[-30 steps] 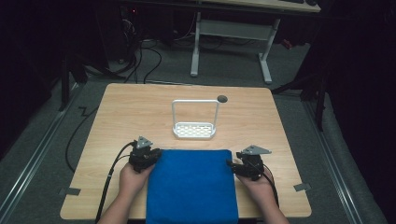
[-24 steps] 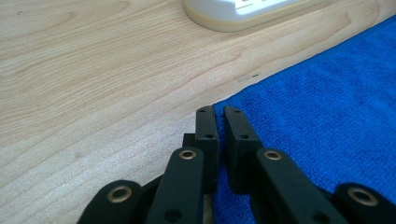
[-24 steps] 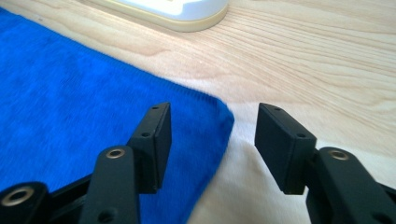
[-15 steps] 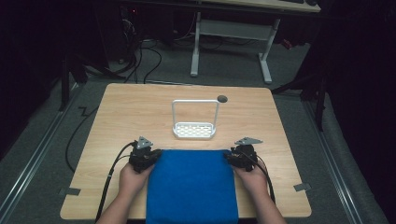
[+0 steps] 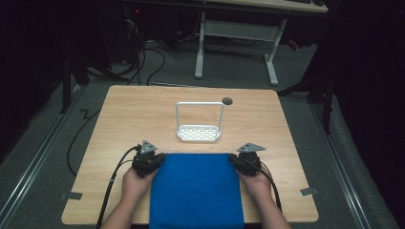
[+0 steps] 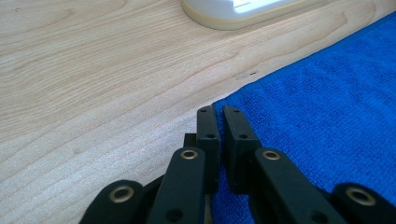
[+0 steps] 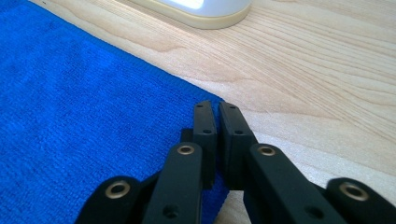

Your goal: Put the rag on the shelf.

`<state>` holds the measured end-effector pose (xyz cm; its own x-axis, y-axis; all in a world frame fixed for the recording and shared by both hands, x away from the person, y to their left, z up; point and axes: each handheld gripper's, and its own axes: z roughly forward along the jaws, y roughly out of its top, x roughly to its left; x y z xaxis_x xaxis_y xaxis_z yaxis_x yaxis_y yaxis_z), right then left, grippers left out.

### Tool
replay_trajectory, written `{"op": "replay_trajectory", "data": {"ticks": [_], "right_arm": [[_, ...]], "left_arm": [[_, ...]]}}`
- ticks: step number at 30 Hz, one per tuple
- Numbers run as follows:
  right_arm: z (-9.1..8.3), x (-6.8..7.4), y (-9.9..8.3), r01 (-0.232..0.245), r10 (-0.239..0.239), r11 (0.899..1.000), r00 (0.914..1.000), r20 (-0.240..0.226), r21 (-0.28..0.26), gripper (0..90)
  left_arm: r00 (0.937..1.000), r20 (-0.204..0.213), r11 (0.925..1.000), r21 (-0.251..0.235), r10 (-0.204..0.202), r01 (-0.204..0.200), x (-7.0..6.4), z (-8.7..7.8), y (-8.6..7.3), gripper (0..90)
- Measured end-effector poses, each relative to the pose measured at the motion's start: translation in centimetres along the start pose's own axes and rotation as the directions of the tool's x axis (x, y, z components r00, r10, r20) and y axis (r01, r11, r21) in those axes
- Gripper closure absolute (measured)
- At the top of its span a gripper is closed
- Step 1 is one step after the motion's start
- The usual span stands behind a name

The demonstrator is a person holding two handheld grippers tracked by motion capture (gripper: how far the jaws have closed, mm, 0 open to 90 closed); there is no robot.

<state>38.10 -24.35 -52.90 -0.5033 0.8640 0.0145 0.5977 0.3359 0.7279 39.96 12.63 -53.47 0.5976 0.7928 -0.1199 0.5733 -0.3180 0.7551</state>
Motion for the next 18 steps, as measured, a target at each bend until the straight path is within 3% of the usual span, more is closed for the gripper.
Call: {"op": "replay_trajectory", "data": {"ticks": [5, 11, 12, 18], "right_arm": [[-0.3, 0.2, 0.0, -0.004, 0.004, 1.0, 0.9999, 0.01, -0.016, 87.9], [-1.1, 0.5, 0.1, -0.01, 0.01, 0.998, 0.9999, 0.008, -0.065, 87.9], [-1.6, 0.7, 0.2, -0.011, 0.011, 0.996, 0.9999, 0.003, -0.086, 87.9], [-2.8, 1.0, 0.3, -0.022, 0.022, 0.99, 0.9997, -0.006, -0.139, 87.9]], "left_arm": [[0.9995, 0.023, 0.9995, -0.02, -0.023, 0.024, 0.3, -0.4, 0.0, 86.4], [0.9999, 0.014, 0.9982, -0.059, 0.003, -0.003, 0.1, -1.3, -0.1, 86.5], [0.9998, 0.014, 0.9964, -0.084, 0.013, -0.011, -0.1, -1.8, -0.1, 86.6], [0.9995, 0.031, 0.9898, -0.142, 0.009, -0.004, -0.6, -2.8, -0.1, 86.8]]}}
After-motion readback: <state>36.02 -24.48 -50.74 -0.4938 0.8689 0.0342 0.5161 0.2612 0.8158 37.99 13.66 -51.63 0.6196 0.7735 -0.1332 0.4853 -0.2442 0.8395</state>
